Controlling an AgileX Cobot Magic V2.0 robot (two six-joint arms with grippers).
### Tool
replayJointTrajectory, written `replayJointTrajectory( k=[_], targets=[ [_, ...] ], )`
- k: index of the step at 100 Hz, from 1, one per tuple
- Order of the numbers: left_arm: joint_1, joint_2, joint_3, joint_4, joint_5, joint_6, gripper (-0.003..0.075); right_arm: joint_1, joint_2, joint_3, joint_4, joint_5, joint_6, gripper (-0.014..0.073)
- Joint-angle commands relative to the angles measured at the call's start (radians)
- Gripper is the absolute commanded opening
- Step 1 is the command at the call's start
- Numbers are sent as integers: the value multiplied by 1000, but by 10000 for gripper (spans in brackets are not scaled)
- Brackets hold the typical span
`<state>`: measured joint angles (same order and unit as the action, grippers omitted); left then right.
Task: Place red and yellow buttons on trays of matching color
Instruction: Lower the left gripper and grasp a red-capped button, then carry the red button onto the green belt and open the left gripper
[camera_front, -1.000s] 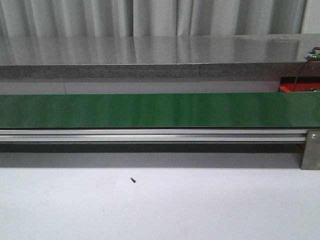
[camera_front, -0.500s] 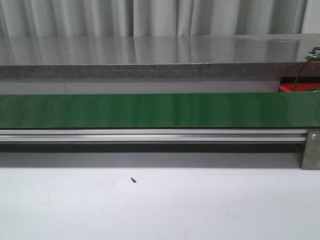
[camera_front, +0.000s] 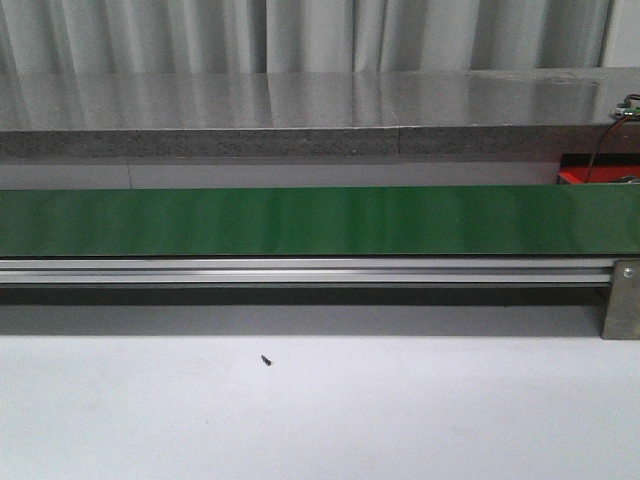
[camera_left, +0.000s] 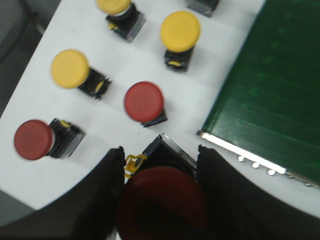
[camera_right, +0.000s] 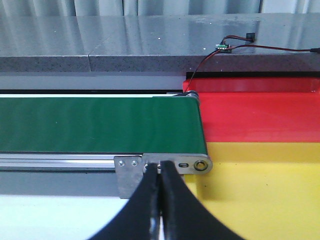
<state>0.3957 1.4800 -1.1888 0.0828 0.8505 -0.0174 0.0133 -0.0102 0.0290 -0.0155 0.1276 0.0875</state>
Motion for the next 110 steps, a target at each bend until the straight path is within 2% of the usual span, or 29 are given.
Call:
replayJointTrajectory(
  k=[1,20,44,58,72,91,100,110],
  targets=[
    [-57,-23,-54,-10,-29,10,-19,2,-18,-19,-13,-81,-3,-70],
    [-128,26,-102,-10,-64,10,-20,2,-18,-19,-13,-81,-3,-70],
    [-135,145,-211,-23,-19,10,-19,2,-18,-19,-13,-81,-3,-70],
    [-136,201,-258,-83,-18,32,-19,2,-18,-19,-13,-81,-3,-70],
    [-137,242,-276,-164,-11,90,-19,2,-18,-19,-13,-81,-3,-70],
    [-152,270,-278,-185,-11,116,-13,2,-18,-19,-13,-81,-3,-70],
    [-163,274,-278,-187,-8,123,46,2,-18,-19,-13,-81,-3,-70],
    [-175,274,-280,-189,-7,141,177,2,-18,-19,-13,-81,-3,-70]
  ],
)
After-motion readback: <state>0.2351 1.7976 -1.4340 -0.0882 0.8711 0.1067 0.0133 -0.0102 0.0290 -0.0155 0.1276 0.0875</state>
